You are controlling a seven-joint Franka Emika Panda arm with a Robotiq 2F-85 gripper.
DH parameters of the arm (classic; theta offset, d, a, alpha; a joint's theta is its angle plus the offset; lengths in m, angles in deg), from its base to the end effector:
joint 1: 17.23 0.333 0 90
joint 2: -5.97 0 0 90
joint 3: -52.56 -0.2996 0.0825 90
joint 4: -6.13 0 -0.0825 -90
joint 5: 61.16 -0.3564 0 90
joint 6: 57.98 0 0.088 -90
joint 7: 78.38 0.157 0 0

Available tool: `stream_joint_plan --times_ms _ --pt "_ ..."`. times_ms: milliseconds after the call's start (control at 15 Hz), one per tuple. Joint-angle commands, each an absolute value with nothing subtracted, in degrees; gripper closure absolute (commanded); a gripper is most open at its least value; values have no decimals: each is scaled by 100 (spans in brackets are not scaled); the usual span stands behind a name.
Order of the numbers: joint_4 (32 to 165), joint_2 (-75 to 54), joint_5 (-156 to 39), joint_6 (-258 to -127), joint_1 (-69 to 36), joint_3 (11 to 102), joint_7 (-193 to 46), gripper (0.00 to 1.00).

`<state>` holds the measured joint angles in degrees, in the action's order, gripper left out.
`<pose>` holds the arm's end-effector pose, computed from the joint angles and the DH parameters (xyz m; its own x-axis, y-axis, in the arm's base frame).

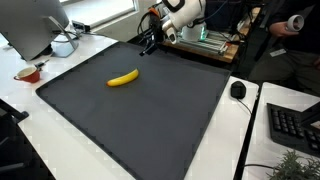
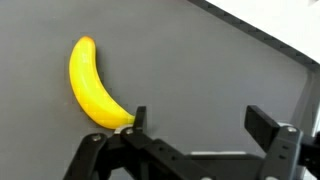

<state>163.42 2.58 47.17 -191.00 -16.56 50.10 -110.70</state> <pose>0.3711 -0.0313 0.1620 -0.4657 0.3564 -0.8100 0.7435 0.6539 -0.1398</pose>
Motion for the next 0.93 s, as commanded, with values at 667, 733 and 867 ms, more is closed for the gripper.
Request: stream_joint_plan --times_ms 667,733,867 --pt "16238 355 7731 -21056 -2160 5619 -10963 0" --pt "16172 323 8179 -21334 -2199 5664 -10811 0" --pt "16006 235 8946 -21759 -2280 5739 -10390 0"
